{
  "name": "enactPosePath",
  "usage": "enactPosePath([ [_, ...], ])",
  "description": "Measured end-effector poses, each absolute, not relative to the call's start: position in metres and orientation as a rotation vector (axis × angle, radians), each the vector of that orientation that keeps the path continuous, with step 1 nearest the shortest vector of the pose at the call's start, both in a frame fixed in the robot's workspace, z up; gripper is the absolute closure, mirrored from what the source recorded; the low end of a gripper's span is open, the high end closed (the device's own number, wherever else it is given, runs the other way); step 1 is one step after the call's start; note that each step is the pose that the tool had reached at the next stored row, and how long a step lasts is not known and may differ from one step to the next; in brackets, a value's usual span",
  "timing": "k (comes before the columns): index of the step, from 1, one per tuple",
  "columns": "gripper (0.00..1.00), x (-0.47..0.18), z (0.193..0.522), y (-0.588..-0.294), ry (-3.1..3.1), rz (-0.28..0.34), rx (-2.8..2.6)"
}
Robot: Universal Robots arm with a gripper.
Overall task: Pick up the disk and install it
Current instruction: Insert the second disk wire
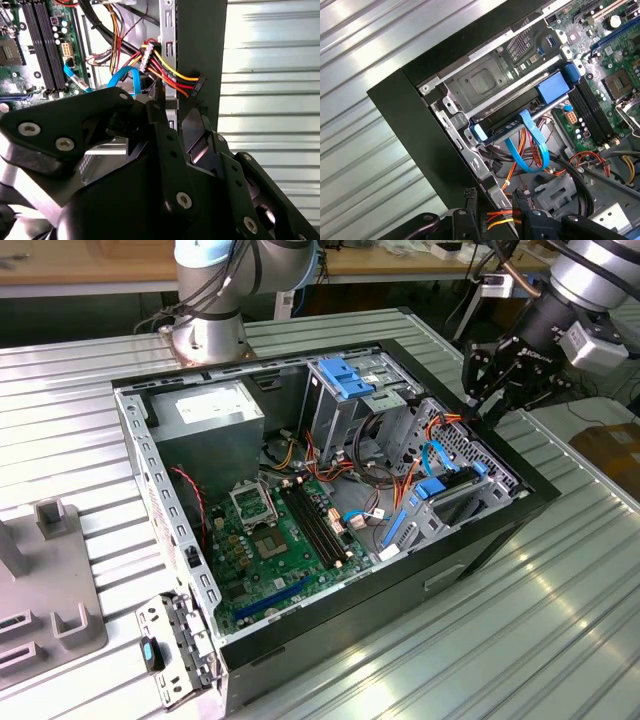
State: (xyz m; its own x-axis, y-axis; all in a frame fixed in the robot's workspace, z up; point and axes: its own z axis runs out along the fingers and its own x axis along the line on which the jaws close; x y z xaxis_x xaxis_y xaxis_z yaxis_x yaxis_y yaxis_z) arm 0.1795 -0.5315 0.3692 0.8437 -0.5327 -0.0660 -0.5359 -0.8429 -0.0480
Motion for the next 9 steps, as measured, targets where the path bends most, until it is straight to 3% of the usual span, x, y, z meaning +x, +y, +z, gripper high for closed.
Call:
enactPosePath([
  [9,0.58,0.197,0.367,-0.523,0.776,0.080,-2.978],
])
